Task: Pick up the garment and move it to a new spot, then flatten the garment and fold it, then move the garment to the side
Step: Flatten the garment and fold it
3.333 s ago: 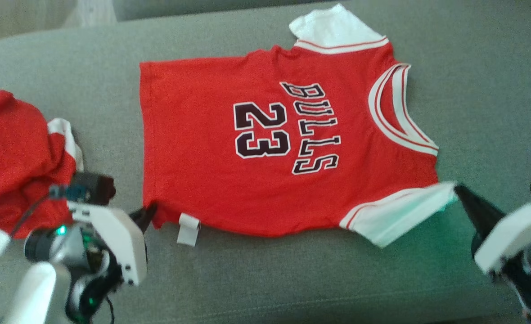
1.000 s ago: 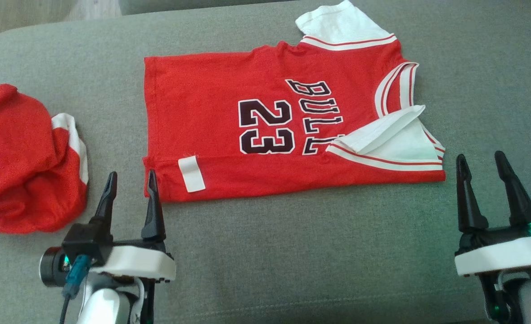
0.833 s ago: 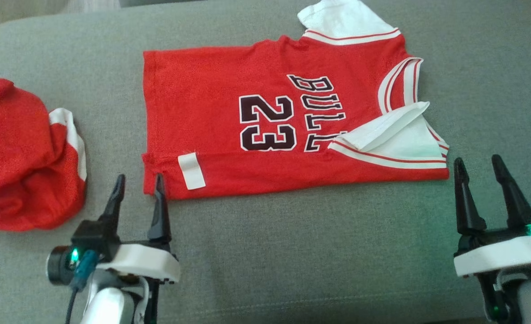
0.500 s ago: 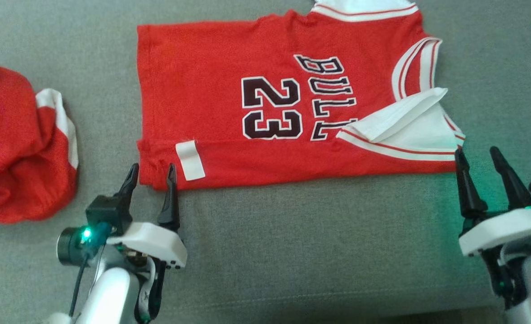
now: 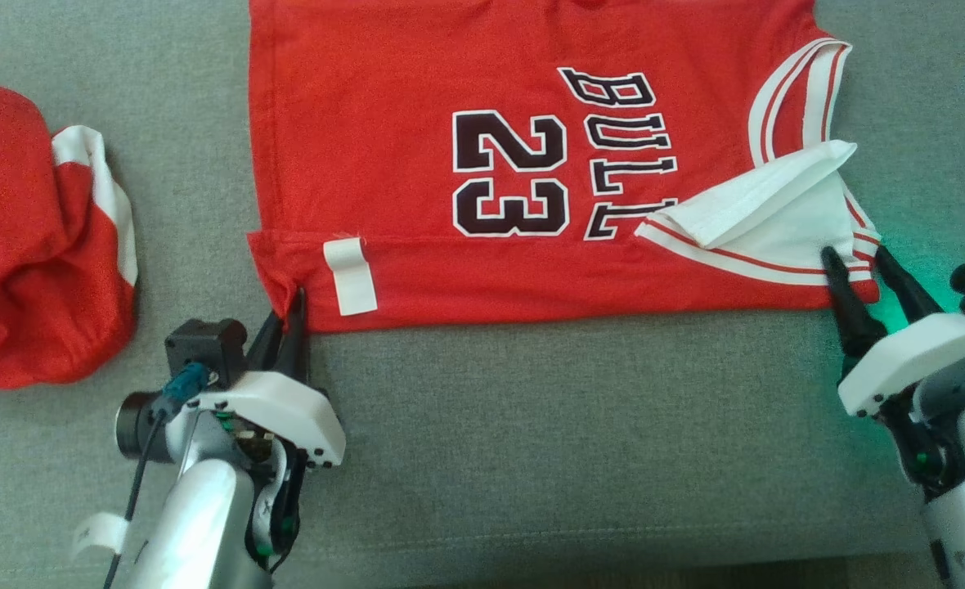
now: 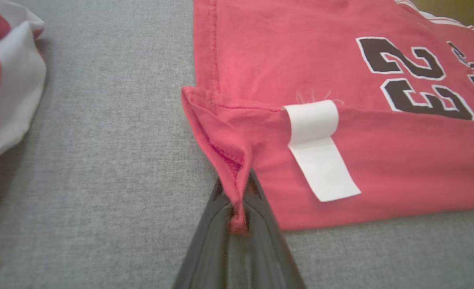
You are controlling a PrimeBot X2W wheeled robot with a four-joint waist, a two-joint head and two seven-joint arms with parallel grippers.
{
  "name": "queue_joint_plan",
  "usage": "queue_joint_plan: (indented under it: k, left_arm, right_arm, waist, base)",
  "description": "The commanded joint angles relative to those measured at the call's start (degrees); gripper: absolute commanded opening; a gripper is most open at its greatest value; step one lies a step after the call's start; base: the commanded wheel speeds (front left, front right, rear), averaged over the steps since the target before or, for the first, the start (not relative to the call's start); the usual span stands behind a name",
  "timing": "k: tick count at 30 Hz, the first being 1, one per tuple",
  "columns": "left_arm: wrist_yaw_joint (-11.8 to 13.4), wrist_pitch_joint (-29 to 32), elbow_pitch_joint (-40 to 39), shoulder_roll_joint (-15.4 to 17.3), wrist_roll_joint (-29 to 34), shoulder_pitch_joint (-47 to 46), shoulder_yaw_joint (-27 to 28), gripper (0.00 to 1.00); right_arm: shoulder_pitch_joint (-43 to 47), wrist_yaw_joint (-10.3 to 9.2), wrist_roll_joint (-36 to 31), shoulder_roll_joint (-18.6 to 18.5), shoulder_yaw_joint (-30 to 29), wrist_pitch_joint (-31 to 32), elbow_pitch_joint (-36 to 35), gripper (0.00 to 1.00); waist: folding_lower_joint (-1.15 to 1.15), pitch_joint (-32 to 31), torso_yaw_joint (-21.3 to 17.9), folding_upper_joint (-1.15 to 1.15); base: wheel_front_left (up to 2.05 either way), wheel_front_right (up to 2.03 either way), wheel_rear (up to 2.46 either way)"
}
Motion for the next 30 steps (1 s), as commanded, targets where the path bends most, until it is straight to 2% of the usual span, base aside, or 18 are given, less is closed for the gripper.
queue_joint_plan:
  k: [1, 11, 19, 25, 26, 27, 28, 30]
  left_arm:
    - [-0.4, 0.8, -0.5, 1.0, -0.5, -0.2, 1.2, 0.00]
    - [-0.1, 0.2, -3.5, 2.5, -0.6, 1.0, 1.6, 0.00]
    - [1.3, 3.1, -7.6, 5.2, -1.0, 6.7, 2.7, 0.00]
    - [2.8, 6.1, -10.2, 5.7, -2.6, 13.0, 3.3, 0.00]
    - [2.8, 6.5, -10.3, 5.7, -2.8, 13.6, 3.3, 0.00]
    - [2.9, 6.8, -10.4, 5.5, -3.1, 14.2, 3.2, 0.01]
    - [3.0, 7.6, -10.1, 4.9, -3.8, 15.0, 2.9, 1.00]
    - [3.3, 7.6, -9.9, 4.9, -3.6, 15.4, 2.7, 1.00]
  right_arm:
    - [-0.4, 0.37, 1.5, -1.3, 1.9, 2.0, 0.3, 0.00]
    - [1.3, 0.37, 4.3, -1.6, 0.5, 1.8, -0.2, 0.00]
    - [10.2, 0.37, 3.5, -0.1, -2.7, 4.0, -6.5, 0.00]
    - [16.6, 0.37, 1.7, 2.3, -4.5, 6.2, -11.5, 0.00]
    - [17.2, 0.37, 1.4, 2.7, -4.8, 6.2, -12.2, 0.35]
    - [17.7, 0.37, 1.2, 3.2, -5.0, 6.3, -12.7, 0.81]
    - [18.5, 0.37, 0.4, 3.9, -5.3, 5.9, -13.7, 1.00]
    - [18.8, 0.37, -0.5, 4.6, -5.7, 4.9, -14.9, 1.00]
  waist:
    - [0.00, -0.1, 0.1, 0.00]
    - [0.00, -2.6, 0.6, 0.00]
    - [0.00, -7.2, 0.4, 0.00]
    - [0.00, -9.7, 0.0, 0.00]
    - [0.00, -10.0, 0.0, 0.00]
    - [0.00, -10.2, 0.0, 0.00]
    - [0.00, -10.7, -0.1, 0.00]
    - [0.00, -11.3, -0.2, 0.00]
  base:
    - [0.00, 0.00, 0.00]
    - [0.00, 0.00, 0.00]
    - [0.00, 0.00, 0.00]
    - [0.00, 0.00, 0.00]
    - [0.00, 0.00, 0.00]
    - [0.00, 0.00, 0.00]
    - [0.00, 0.00, 0.00]
    - [0.00, 0.00, 0.00]
